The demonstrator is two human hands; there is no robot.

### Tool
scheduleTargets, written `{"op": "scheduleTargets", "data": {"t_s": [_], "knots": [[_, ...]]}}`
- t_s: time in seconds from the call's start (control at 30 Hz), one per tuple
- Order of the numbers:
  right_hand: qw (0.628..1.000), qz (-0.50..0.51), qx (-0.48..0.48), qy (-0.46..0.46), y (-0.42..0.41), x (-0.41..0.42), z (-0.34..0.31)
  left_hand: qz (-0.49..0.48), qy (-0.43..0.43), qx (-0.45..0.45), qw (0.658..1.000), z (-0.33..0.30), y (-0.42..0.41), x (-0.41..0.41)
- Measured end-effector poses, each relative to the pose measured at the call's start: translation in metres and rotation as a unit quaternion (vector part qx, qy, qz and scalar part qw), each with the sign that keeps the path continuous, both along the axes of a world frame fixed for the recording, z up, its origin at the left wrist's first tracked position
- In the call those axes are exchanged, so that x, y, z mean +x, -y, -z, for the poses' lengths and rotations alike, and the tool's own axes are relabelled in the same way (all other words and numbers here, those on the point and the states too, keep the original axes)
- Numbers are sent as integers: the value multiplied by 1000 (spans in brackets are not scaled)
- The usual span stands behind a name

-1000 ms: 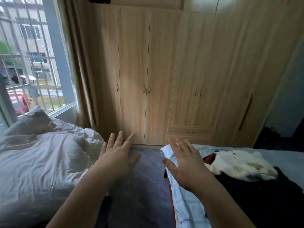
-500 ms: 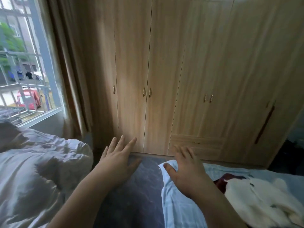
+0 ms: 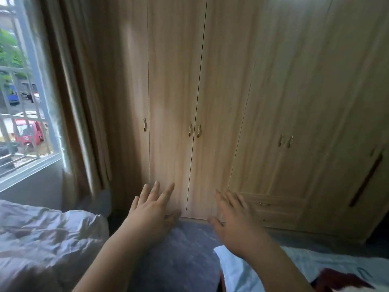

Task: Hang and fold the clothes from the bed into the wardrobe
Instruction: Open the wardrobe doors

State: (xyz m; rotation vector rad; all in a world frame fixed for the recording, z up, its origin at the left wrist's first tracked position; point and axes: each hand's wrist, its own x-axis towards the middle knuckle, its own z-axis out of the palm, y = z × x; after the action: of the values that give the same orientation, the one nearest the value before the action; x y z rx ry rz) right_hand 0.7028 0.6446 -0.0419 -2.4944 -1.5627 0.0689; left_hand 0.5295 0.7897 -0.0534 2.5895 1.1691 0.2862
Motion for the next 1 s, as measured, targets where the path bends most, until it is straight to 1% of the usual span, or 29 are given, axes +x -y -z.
{"op": "scheduleTargets", "data": {"t_s": [0.13, 0.23, 0.33, 0.43, 0.53, 0.7, 0.83, 1.0], "knots": [[1000, 8, 22, 3, -76, 21, -13, 14, -8, -19, 1000, -12, -77, 23], [1000, 16, 11, -5, -117, 40, 3, 24, -16, -17, 999, -6, -117, 43], [999, 21, -13, -32, -153, 64, 17, 31, -33, -43, 998, 2, -150, 66], [999, 28, 7, -36, -191, 92, 18, 28, -39, -38, 998, 5, -191, 90], [1000, 9, 7, -28, -228, 120, 24, 17, -33, -32, 999, 8, -230, 117], [1000, 14, -12, -24, -294, 196, 47, 20, -51, -27, 998, 18, -291, 193], [999, 16, -23, -24, -346, 272, 44, 24, -63, -4, 998, 12, -345, 263], [1000, -7, 28, -13, -422, 345, 27, 15, -10, 16, 1000, -2, -403, 329]]}}
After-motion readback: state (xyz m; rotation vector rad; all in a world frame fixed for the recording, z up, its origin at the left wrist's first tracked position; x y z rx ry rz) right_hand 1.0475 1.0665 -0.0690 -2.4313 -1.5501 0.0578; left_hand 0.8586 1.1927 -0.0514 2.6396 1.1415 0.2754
